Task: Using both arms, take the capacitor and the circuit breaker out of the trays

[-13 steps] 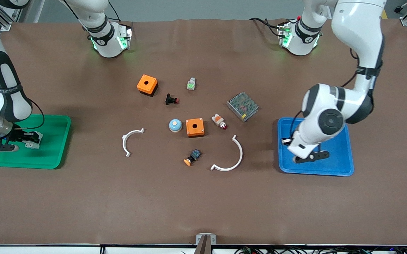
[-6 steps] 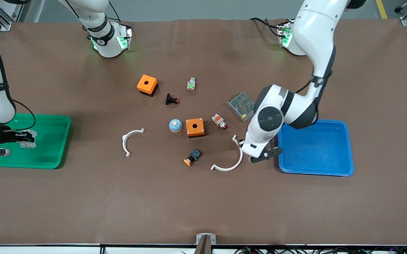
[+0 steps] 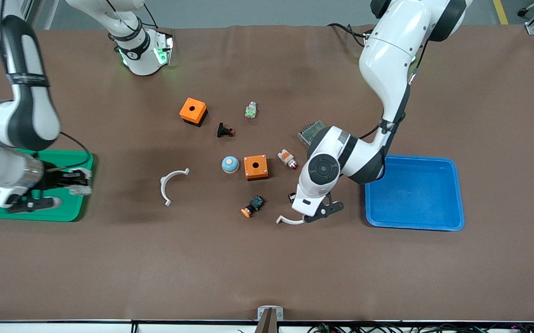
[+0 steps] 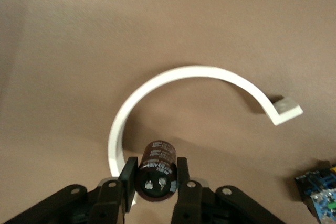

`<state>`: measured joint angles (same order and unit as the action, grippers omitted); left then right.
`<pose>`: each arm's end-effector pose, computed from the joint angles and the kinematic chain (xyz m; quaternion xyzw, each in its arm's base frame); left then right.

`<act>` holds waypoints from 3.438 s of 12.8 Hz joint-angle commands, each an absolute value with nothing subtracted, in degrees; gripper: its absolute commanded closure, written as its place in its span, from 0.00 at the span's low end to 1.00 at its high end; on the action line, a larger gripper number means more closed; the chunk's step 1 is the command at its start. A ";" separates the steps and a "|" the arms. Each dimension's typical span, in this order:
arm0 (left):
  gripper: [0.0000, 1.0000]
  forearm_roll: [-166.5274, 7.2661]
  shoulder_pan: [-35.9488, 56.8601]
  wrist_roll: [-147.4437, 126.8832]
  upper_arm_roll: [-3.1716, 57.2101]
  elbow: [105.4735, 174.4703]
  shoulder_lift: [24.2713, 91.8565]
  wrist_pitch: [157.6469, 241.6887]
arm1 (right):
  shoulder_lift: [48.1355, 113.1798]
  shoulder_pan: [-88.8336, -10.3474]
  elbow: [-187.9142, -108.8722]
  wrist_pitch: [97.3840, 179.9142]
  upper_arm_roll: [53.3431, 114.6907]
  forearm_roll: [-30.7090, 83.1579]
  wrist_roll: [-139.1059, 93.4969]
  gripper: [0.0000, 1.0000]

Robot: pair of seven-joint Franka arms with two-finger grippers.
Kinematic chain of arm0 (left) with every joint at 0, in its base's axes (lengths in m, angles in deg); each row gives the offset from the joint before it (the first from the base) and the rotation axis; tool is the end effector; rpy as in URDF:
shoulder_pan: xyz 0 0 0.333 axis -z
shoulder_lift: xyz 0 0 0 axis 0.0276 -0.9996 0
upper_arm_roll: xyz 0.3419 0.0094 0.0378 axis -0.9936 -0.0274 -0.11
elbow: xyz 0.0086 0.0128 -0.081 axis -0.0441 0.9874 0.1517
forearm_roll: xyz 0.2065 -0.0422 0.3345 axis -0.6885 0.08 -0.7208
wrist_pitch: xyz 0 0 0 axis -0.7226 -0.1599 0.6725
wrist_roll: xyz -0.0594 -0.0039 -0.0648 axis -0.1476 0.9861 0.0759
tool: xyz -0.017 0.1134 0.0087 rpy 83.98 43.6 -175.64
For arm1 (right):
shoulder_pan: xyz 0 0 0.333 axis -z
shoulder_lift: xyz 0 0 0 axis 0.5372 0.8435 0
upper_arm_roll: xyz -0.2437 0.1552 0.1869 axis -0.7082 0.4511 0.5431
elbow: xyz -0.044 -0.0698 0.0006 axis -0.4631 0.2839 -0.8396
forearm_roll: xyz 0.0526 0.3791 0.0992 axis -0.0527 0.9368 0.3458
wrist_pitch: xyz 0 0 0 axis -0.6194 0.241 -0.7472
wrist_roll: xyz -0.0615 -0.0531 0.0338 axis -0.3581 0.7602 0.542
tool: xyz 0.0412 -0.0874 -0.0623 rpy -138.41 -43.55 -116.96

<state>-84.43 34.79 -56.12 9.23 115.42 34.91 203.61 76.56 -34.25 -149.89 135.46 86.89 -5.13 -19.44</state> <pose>0.6334 -0.4248 0.2322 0.9823 0.1823 -0.0418 0.0075 0.6415 0.0003 0.3848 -0.9962 -0.0455 0.0623 0.0412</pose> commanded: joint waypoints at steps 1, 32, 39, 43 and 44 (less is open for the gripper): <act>0.86 -81.51 34.98 -57.09 9.66 112.68 33.41 201.95 | 76.70 -44.40 -150.88 139.55 86.04 -4.29 -34.19 1.00; 0.00 -86.77 13.80 -21.41 9.31 142.88 82.16 178.57 | 80.68 -43.06 -133.57 120.78 82.96 -6.93 -30.85 0.00; 0.00 -88.62 5.73 -10.61 9.40 151.09 92.29 179.98 | 63.97 -37.07 -145.43 117.34 82.87 -10.71 -28.11 0.00; 0.00 -88.62 5.27 -10.33 9.40 148.55 92.56 179.89 | 64.14 -34.34 -143.94 116.19 82.87 -10.71 -23.80 0.00; 0.00 -88.54 5.19 -10.33 9.14 147.24 92.56 179.80 | 64.22 -33.73 -143.94 116.19 82.79 -10.80 -23.71 0.00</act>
